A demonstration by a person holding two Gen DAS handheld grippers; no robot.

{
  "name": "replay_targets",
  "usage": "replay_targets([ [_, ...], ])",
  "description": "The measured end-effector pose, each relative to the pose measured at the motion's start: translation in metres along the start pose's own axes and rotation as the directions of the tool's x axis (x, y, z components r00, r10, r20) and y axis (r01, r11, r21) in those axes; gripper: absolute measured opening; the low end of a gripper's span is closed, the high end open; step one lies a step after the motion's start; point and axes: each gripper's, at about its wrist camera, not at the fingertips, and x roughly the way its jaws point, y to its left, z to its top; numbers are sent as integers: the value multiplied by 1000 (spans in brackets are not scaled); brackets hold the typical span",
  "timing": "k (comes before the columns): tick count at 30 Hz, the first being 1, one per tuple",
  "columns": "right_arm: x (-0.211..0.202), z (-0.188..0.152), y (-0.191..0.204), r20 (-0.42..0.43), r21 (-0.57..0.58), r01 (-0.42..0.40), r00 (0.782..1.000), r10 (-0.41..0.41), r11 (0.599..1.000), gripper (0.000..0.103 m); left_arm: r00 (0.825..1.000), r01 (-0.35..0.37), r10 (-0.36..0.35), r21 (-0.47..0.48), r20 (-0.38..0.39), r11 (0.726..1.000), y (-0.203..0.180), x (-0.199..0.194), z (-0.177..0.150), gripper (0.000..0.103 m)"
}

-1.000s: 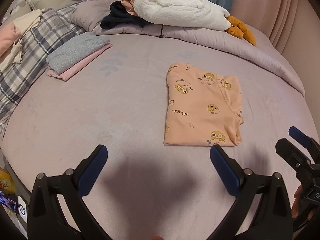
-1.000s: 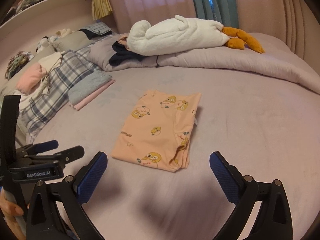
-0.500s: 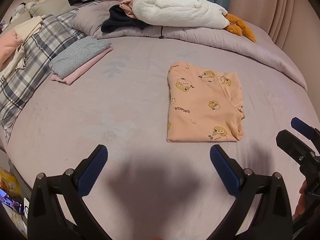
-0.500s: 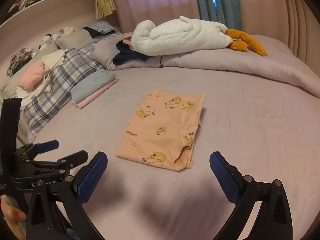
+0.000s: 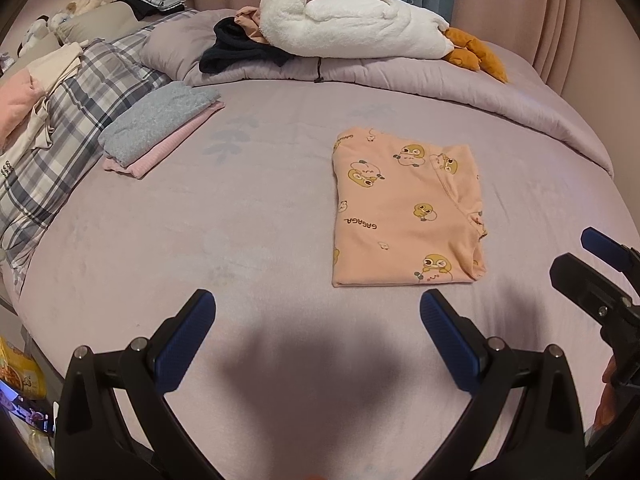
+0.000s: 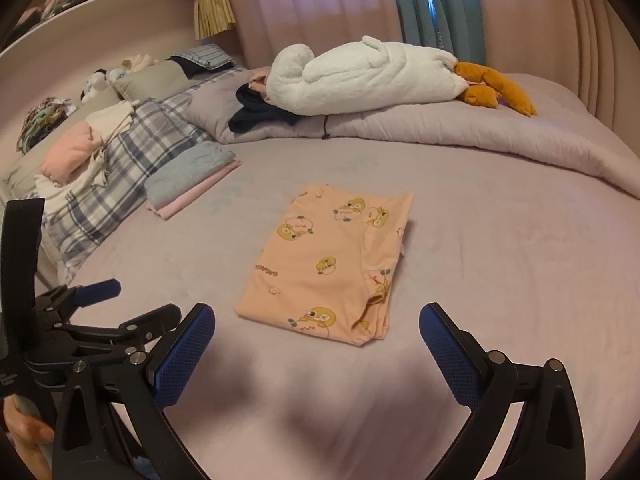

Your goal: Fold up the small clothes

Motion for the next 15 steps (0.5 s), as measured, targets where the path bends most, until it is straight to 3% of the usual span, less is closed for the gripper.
replay_targets([
  [15, 1, 3, 0, -7, -6, -4, 1000, 4, 1000, 101, 1000, 5, -5, 9, 1, 1000, -3, 0, 1, 102],
])
